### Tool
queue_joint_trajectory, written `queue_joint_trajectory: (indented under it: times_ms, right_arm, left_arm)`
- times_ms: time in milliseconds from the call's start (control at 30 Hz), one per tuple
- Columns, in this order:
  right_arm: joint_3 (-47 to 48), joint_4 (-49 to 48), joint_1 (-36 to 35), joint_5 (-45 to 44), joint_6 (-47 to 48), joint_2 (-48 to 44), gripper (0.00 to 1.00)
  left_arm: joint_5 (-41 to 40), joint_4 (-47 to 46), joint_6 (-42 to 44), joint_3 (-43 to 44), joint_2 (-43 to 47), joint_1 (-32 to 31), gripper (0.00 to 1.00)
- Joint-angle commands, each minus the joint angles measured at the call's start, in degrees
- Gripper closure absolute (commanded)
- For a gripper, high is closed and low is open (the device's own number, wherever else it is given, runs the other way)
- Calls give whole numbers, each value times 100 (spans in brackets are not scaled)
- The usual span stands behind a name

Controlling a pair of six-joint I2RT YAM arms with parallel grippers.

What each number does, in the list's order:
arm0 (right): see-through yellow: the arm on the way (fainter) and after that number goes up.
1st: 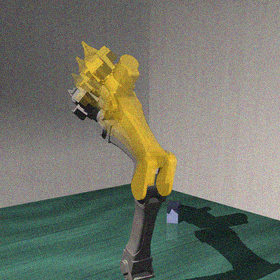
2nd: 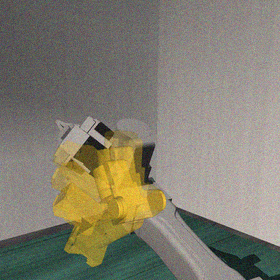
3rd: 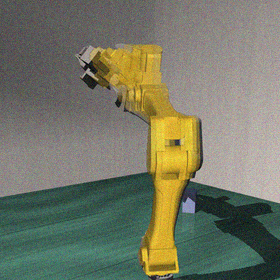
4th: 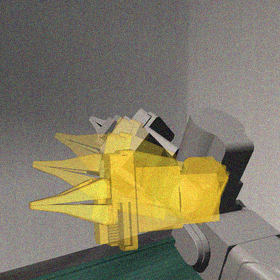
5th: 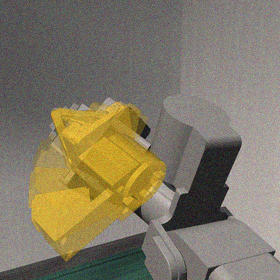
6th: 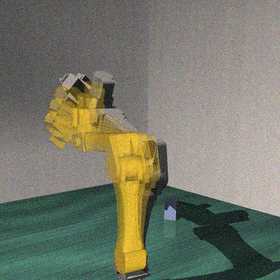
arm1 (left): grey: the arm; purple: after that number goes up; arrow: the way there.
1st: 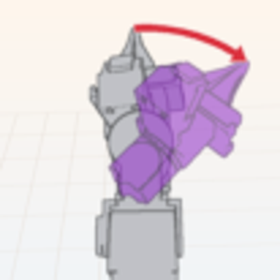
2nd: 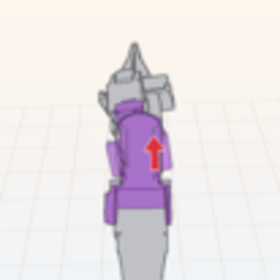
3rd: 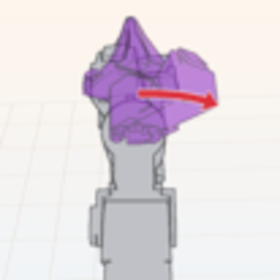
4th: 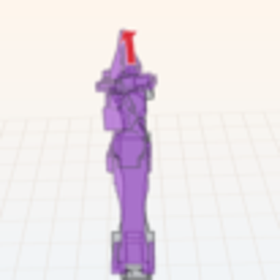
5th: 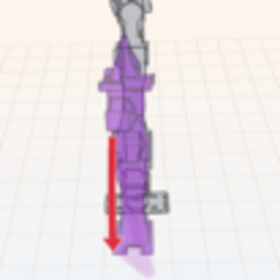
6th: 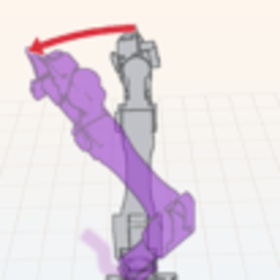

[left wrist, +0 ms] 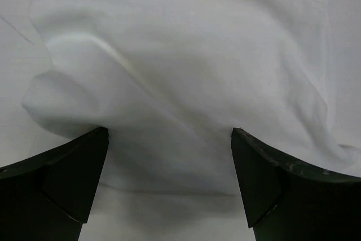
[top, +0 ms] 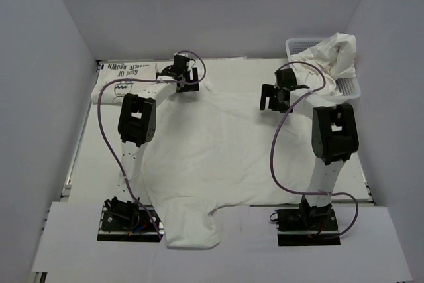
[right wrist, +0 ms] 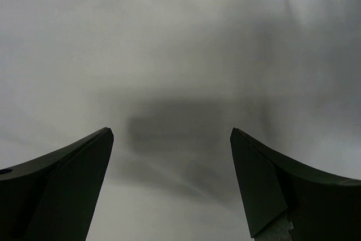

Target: Fold and stack the t-shirts

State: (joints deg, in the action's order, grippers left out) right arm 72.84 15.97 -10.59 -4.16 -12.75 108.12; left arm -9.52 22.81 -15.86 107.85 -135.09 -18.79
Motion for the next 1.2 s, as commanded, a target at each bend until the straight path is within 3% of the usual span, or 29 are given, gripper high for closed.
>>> queue_joint_trajectory:
  times_ms: [0, 300, 400, 667, 800, 967, 1067, 1167]
  right_arm:
    - [694, 231, -145, -66, 150, 455, 10]
    - [2682, 1083, -145, -366, -52, 2221, 10]
    - [3602, 1216, -128, -357, 1, 2616, 10]
    - [4730, 1155, -66, -331, 106, 3172, 10]
    - [4582, 951, -92, -67, 203, 2681, 10]
    - [4039, 803, -180, 161, 431, 1644, 10]
    - [3187, 548, -268, 170, 423, 574, 10]
    - [1520, 346, -470, -380, 178, -269, 10]
  left_arm:
    - [-287, 707, -303, 455, -324, 226, 0]
    - [-262, 1006, -612, 1824, -1212, 771, 0]
    - [133, 631, -314, 2247, -1449, 771, 0]
    - [221, -241, -128, 3013, -1811, 824, 0]
    - [941, -601, -128, 3189, -1644, 824, 0]
    - [1206, -584, -242, 3103, -881, 824, 0]
    - [1339, -524, -242, 1962, 161, 737, 0]
    - [1339, 62, -146, 767, 1103, 526, 0]
